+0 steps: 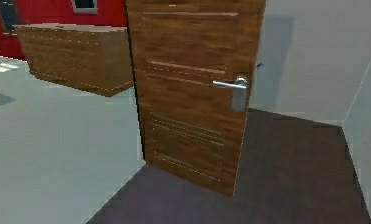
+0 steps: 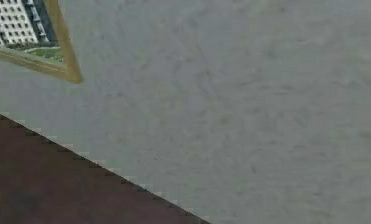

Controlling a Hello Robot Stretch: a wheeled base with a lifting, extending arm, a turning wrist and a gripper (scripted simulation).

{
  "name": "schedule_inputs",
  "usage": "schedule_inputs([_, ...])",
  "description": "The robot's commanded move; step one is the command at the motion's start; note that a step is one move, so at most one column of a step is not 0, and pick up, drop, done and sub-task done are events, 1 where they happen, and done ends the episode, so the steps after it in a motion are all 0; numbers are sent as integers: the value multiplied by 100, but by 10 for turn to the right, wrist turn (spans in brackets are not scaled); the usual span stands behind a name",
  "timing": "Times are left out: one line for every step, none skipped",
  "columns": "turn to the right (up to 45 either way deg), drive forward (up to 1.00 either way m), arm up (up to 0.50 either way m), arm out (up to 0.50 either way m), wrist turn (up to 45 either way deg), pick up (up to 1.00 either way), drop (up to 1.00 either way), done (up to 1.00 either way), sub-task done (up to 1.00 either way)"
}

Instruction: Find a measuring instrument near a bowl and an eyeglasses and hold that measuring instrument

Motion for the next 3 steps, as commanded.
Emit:
schedule_inputs([-450, 0, 0, 0, 0, 0, 0, 0, 0])
schedule_inputs([-90, 0, 0, 0, 0, 0, 0, 0, 0])
schedule_inputs([0, 100, 0, 0, 0, 0, 0, 0, 0])
